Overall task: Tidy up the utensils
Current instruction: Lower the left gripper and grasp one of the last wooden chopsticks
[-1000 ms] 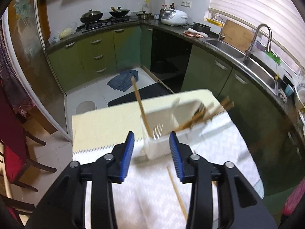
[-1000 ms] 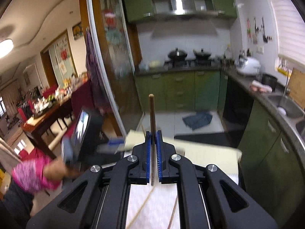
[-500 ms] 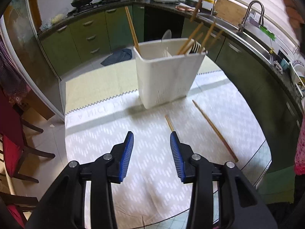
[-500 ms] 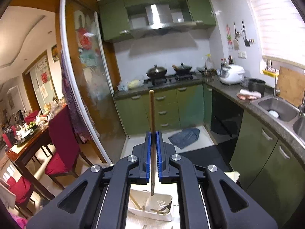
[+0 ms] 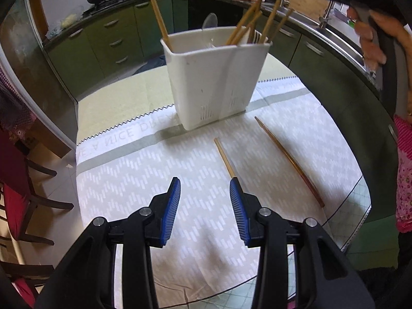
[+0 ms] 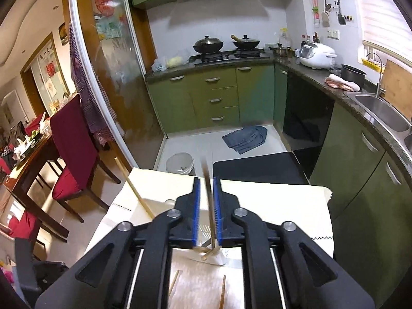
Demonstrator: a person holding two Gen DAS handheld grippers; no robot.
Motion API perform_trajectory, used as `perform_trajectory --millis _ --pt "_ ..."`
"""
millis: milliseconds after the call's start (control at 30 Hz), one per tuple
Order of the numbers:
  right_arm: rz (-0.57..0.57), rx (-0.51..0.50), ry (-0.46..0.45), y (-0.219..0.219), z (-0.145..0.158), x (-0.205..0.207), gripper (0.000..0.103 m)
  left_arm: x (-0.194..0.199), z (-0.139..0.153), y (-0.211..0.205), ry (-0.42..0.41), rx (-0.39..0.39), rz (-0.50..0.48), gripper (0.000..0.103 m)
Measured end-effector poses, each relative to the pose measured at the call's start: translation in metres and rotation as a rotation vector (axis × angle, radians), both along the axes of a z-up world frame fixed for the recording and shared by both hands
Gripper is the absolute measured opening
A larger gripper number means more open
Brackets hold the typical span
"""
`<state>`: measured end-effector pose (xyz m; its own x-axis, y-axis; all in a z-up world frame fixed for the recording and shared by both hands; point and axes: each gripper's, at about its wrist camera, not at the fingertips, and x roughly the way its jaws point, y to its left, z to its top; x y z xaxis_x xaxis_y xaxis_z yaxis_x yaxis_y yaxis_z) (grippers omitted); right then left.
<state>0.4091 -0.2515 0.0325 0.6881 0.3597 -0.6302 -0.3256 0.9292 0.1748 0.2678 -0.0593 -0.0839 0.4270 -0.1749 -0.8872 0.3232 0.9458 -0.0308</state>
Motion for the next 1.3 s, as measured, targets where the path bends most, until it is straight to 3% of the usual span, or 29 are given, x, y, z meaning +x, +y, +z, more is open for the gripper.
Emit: perform_trajectory --millis 133,333,433,667,800,1033,1100,1133,1200,1233,1300 --pt "0.014 0.035 -0.022 -0.009 0.015 -0.025 0.013 0.002 -0.008 -0.006 0.031 0.007 0.0 0.039" --pt "0.038 0.069 -0.052 -0.045 0.033 -0.097 0.022 0.017 -0.04 -0.015 0.161 0.015 0.043 0.04" --pt "0.039 0.048 -0.007 -0.062 0.018 -0.126 0.022 0.028 -0.06 -0.026 0.231 0.014 0.069 0.046" --pt "-0.003 0.027 0.115 -0.109 -0.049 -0.17 0.022 0.054 -0.092 -0.052 0.289 0.015 0.154 0.047" --pt "-0.039 0.031 0.165 -0.135 -0.079 -0.179 0.022 0.065 -0.099 -0.058 0.283 0.016 0.2 0.047" --pt "-0.066 0.051 0.193 -0.162 -0.094 -0.172 0.022 0.073 -0.111 -0.069 0.299 0.031 0.229 0.046" --pt "-0.061 0.05 0.191 -0.161 -0.094 -0.171 0.022 0.074 -0.112 -0.073 0.295 0.042 0.232 0.044" --pt "-0.057 0.047 0.194 -0.157 -0.092 -0.167 0.027 0.074 -0.112 -0.074 0.295 0.045 0.237 0.041" --pt "-0.046 0.036 0.198 -0.152 -0.094 -0.166 0.031 0.075 -0.112 -0.073 0.289 0.061 0.245 0.027" --pt "-0.04 0.031 0.202 -0.147 -0.092 -0.164 0.031 0.075 -0.112 -0.073 0.288 0.063 0.246 0.015" --pt "-0.019 0.014 0.217 -0.134 -0.096 -0.159 0.031 0.076 -0.113 -0.069 0.304 0.046 0.25 0.007"
